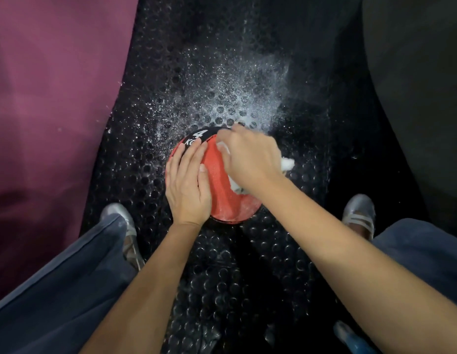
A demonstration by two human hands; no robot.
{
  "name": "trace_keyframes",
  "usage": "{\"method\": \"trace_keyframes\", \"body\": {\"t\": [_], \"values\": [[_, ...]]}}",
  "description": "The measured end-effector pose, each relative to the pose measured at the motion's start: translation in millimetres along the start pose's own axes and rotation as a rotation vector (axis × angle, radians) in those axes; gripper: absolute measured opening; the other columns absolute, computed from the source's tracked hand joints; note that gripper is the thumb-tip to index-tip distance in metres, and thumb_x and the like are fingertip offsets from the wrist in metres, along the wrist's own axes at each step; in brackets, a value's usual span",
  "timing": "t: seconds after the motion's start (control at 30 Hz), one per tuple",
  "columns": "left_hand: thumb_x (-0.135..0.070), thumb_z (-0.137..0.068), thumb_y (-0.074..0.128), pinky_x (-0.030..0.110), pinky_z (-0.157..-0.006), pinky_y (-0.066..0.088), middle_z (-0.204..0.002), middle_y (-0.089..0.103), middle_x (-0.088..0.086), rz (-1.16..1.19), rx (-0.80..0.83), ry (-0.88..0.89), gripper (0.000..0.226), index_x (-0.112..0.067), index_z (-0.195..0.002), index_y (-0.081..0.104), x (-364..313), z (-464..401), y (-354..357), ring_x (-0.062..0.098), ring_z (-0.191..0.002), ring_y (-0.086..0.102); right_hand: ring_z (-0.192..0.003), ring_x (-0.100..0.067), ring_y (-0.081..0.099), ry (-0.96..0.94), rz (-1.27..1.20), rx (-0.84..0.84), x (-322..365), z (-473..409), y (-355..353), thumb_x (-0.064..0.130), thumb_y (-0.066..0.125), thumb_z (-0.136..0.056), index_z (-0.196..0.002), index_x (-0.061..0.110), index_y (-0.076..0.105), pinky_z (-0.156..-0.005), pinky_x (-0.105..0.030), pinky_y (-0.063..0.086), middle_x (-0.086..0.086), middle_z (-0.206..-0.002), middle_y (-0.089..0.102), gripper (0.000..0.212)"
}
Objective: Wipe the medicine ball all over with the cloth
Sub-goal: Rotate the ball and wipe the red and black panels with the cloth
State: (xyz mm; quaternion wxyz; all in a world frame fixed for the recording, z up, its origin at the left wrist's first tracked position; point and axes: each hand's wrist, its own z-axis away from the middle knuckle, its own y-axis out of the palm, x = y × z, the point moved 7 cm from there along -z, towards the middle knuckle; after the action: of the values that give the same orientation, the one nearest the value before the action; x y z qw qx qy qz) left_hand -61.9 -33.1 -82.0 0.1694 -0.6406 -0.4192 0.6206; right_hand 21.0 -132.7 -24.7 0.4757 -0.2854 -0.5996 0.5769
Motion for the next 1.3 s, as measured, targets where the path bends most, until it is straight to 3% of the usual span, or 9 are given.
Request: {"method": "trace_keyframes", "body": {"t": [0.2,0.3,0.4,0.57,0.73,0.9,1.13,1.23,1.3], "values": [[-0.047,-0.096,0.026,0.048,-0.12,0.014,-0.154,0.036,-0.003,0.056,0.249,-0.041,0.059,-0.02,-0.146,0.041,-9,-21,3,0.018,-0.145,0.02,-0.09,-0.028,0.062,0.047,-0.022,0.016,-16,-6,2,0.031,0.038,-0.101,-0.114,0.023,0.06,-0.066,-0.034,0.042,-0.003,-0.108,0.06,0.027],[-0.078,-0.066,0.057,0.04,-0.119,-0.001,-0.161,0.007,-0.012,0.024,0.681,-0.036,0.111,-0.028,-0.154,0.014,-8,-36,8,0.013,-0.148,-0.003,-0.095,-0.027,0.062,0.074,-0.055,0.057,-31,-21,0,0.03,0.041,-0.1,-0.114,0.029,0.061,-0.069,-0.033,0.041,-0.001,-0.112,0.063,0.025],[-0.062,-0.043,0.088,0.037,-0.119,-0.003,-0.161,-0.013,-0.013,-0.168,0.964,0.069,0.15,-0.028,-0.154,-0.007,-8,-45,7,0.013,-0.147,-0.016,-0.1,-0.026,0.061,0.082,-0.062,0.1,-43,-31,3,0.029,0.042,-0.1,-0.115,0.031,0.061,-0.07,-0.031,0.037,0.0,-0.111,0.065,0.025],[-0.049,-0.043,0.093,0.042,-0.122,0.008,-0.16,-0.01,-0.015,-0.221,0.9,0.107,0.151,-0.027,-0.154,-0.008,-14,-51,13,0.014,-0.148,-0.013,-0.1,-0.028,0.059,0.05,0.052,0.053,-36,-30,-3,0.026,0.041,-0.099,-0.113,0.023,0.06,-0.07,-0.035,0.04,-0.004,-0.111,0.061,0.024],[-0.05,-0.041,0.093,0.052,-0.12,0.015,-0.16,-0.007,-0.017,-0.185,0.86,0.102,0.15,-0.03,-0.154,-0.004,-17,-51,18,0.015,-0.149,-0.011,-0.07,-0.025,0.061,-0.066,0.17,-0.11,-17,32,-2,0.023,0.069,-0.083,-0.089,0.022,0.069,-0.045,-0.027,0.034,-0.002,-0.082,0.061,0.006],[-0.048,-0.047,0.092,0.041,-0.122,0.003,-0.162,-0.009,-0.011,-0.268,0.85,0.117,0.147,-0.025,-0.155,-0.005,-36,-48,21,0.018,-0.149,-0.011,-0.098,-0.026,0.057,0.103,0.14,-0.08,-41,5,-3,0.028,0.041,-0.099,-0.113,0.022,0.06,-0.064,-0.035,0.04,-0.003,-0.11,0.059,0.023],[-0.05,-0.046,0.092,0.044,-0.122,0.008,-0.161,-0.013,-0.013,-0.214,0.835,0.026,0.15,-0.027,-0.154,-0.009,-21,-46,16,0.019,-0.149,-0.013,-0.059,-0.024,0.057,0.005,0.138,-0.246,-26,31,-4,0.016,0.079,-0.07,-0.081,0.022,0.07,-0.04,-0.025,0.033,-0.002,-0.072,0.059,0.015],[-0.05,-0.045,0.092,0.044,-0.122,0.009,-0.161,-0.011,-0.014,-0.216,0.81,-0.011,0.149,-0.027,-0.154,-0.008,-21,-44,15,0.019,-0.149,-0.011,-0.061,-0.023,0.058,0.101,0.173,-0.315,-23,28,-6,0.017,0.073,-0.072,-0.08,0.021,0.068,-0.042,-0.025,0.032,-0.001,-0.073,0.06,0.01],[-0.048,-0.046,0.093,0.044,-0.122,0.01,-0.161,-0.011,-0.014,-0.194,0.789,-0.04,0.149,-0.027,-0.154,-0.007,-20,-43,14,0.018,-0.149,-0.011,-0.062,-0.02,0.055,-0.036,0.218,-0.322,-4,51,4,0.02,0.059,-0.078,-0.09,0.021,0.067,-0.044,-0.028,0.034,0.001,-0.074,0.058,0.015]]}}
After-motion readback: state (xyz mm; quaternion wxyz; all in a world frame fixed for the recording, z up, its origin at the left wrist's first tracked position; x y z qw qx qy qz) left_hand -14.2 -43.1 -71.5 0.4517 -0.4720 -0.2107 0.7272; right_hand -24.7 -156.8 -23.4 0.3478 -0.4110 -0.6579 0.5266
